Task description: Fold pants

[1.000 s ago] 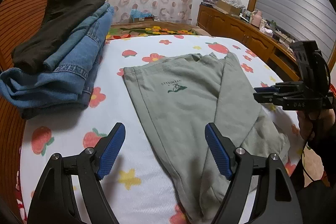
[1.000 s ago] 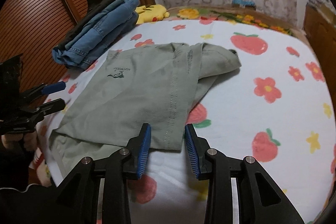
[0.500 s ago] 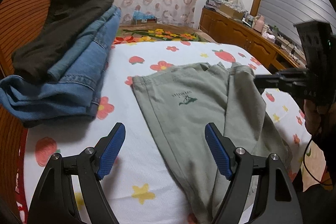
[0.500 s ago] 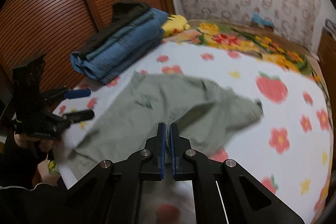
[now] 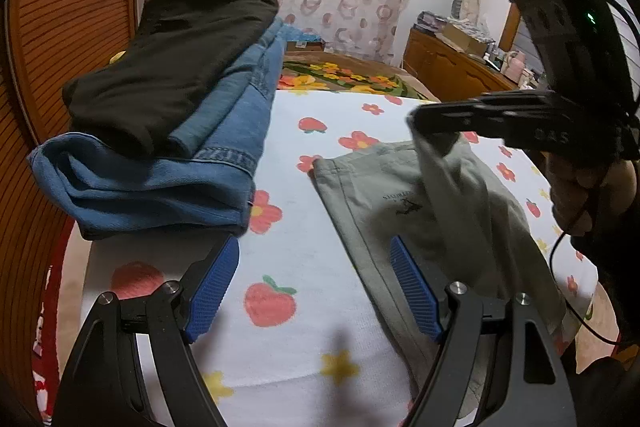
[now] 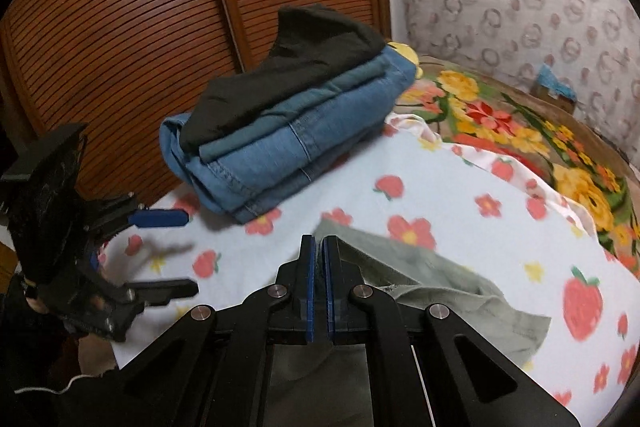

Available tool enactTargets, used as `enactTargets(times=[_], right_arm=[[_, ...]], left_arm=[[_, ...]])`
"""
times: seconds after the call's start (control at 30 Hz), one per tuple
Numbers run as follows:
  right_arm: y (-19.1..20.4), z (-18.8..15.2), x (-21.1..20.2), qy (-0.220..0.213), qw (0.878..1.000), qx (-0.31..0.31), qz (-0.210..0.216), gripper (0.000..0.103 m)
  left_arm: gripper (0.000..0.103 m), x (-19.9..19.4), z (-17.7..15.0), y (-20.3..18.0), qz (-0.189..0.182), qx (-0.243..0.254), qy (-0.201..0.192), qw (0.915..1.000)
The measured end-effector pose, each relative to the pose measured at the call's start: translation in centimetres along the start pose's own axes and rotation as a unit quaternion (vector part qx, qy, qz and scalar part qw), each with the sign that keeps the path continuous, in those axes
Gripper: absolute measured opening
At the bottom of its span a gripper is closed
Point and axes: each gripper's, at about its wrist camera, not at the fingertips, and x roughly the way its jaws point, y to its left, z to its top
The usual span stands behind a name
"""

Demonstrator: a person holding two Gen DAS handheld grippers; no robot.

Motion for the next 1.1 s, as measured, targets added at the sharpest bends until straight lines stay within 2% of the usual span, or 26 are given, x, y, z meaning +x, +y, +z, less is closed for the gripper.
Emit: enactTargets(times=[0.1, 0.2, 0.33, 0.5, 0.67, 0.73, 0.8, 0.9, 1.0, 1.07, 1.1], right_arm=[[-0.1, 0.9, 1.4, 0.009, 1.0, 0.002, 0.008, 0.004], [-0.5, 1.1, 2.3, 0.016, 1.0, 0.003, -0.006, 0.018], [-2.2, 0.6, 1.2, 0.007, 0.999, 0.023, -0.023, 0.022], [-4.5, -0.9, -0.3, 0.0, 0.997, 0.044, -0.056, 0.023], [-6.0, -3.1, -0.6, 0.008, 0.994, 0.061, -0.09, 0.023], [-6.5, -3.8, -0.4, 0.012, 0.993, 0.067, -0.098, 0.023], [-7.1, -4.3, -0.2, 0.016, 0.991, 0.074, -0.108, 0.031], [-8.0, -4.6, 0.6, 0.023, 0.989, 0.087, -0.119, 0.038], [-8.4, -4.9, 1.2, 0.032, 0.987, 0.095, -0.123, 0.039], [-8.6, -5.0, 1.6, 0.037, 0.986, 0.099, -0.128, 0.039], [-8.8, -4.8, 1.8, 0.037, 0.986, 0.101, -0.129, 0.039]], left_arm=[[0.079, 0.4, 0.3, 0.0, -0.003, 0.0, 0.005, 1.0], [0.079, 1.1, 0.9, -0.4, -0.009, 0.007, 0.012, 0.9999], [0.078, 2.2, 1.8, -1.4, -0.024, 0.018, 0.016, 0.9994], [0.068, 4.8, 3.7, -2.9, -0.041, 0.039, 0.03, 0.9979], [0.051, 8.0, 5.1, -3.8, -0.052, 0.04, 0.056, 0.9963], [0.048, 9.5, 5.5, -4.1, -0.05, 0.041, 0.069, 0.9955], [0.046, 10.4, 5.7, -4.3, -0.048, 0.045, 0.077, 0.9949], [0.044, 11.3, 5.8, -4.5, -0.046, 0.047, 0.085, 0.9942], [0.027, 12.1, 5.8, -4.6, -0.043, 0.048, 0.093, 0.9936], [0.01, 11.9, 5.8, -4.6, -0.036, 0.053, 0.089, 0.994], [0.008, 11.5, 5.9, -4.5, -0.039, 0.049, 0.083, 0.9946]])
